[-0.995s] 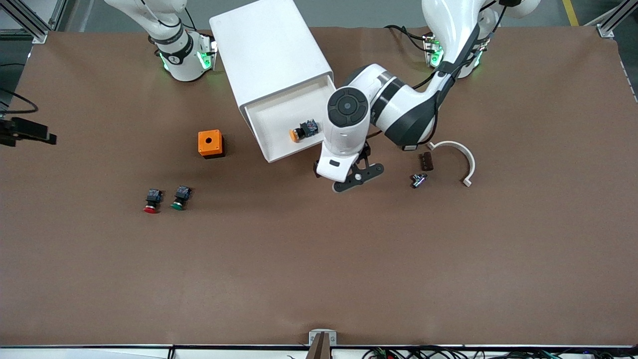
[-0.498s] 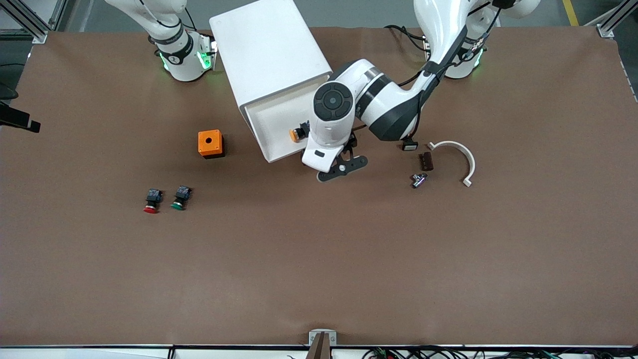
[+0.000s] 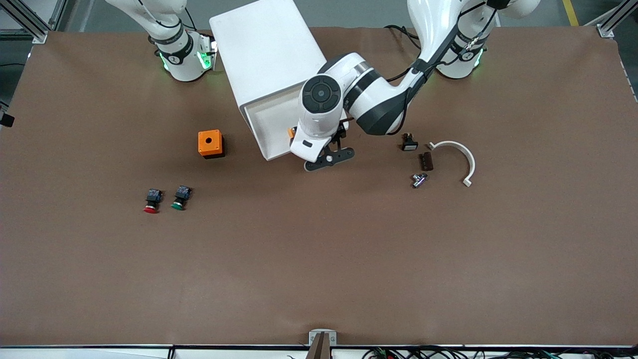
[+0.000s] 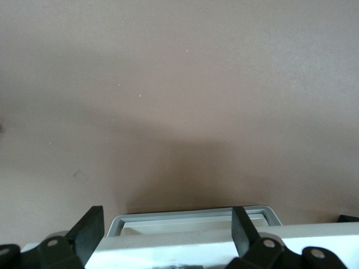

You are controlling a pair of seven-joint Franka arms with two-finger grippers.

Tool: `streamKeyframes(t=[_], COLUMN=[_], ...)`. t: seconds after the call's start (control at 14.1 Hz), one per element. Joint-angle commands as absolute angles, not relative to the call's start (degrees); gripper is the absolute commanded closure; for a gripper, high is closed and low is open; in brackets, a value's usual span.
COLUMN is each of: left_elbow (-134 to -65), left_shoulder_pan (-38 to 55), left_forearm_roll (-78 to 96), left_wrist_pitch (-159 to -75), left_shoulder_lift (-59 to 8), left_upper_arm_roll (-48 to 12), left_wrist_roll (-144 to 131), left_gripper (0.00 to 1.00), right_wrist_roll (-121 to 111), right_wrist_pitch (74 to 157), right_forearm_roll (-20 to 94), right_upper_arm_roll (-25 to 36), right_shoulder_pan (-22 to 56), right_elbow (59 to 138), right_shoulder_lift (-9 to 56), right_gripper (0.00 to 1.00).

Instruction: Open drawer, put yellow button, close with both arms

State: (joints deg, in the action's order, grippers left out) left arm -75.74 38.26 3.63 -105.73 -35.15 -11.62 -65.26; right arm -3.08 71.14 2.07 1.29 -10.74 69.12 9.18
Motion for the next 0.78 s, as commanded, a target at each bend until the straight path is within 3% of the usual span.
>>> streamKeyframes(t=[0.0, 0.36, 0.71], left_elbow=[-75.85, -75.76, -75.76], left_shoulder_pan=[39.28, 40.51, 41.66], left_forearm_roll=[4.48, 10.72, 14.39], left_wrist_pitch=[-106.0, -106.08, -106.08], left_shoulder_lift=[-35.51, -36.47, -36.47], left_upper_arm_roll=[-11.78, -11.78, -11.78], left_wrist_roll=[-64.51, -64.6, -64.69], left_gripper=[0.0, 0.0, 0.0], right_wrist_roll=[-1.58, -2.46, -2.81], right_wrist_pitch=[67.86, 68.11, 71.97], right_forearm_roll=[2.99, 1.93, 1.76], right_upper_arm_roll=[0.44, 0.09, 0.09], right_shoulder_pan=[-11.25, -10.2, -8.7], right_elbow=[67.85, 69.25, 76.27], right_shoulder_lift=[9.14, 6.24, 1.95], right_gripper=[0.0, 0.0, 0.0])
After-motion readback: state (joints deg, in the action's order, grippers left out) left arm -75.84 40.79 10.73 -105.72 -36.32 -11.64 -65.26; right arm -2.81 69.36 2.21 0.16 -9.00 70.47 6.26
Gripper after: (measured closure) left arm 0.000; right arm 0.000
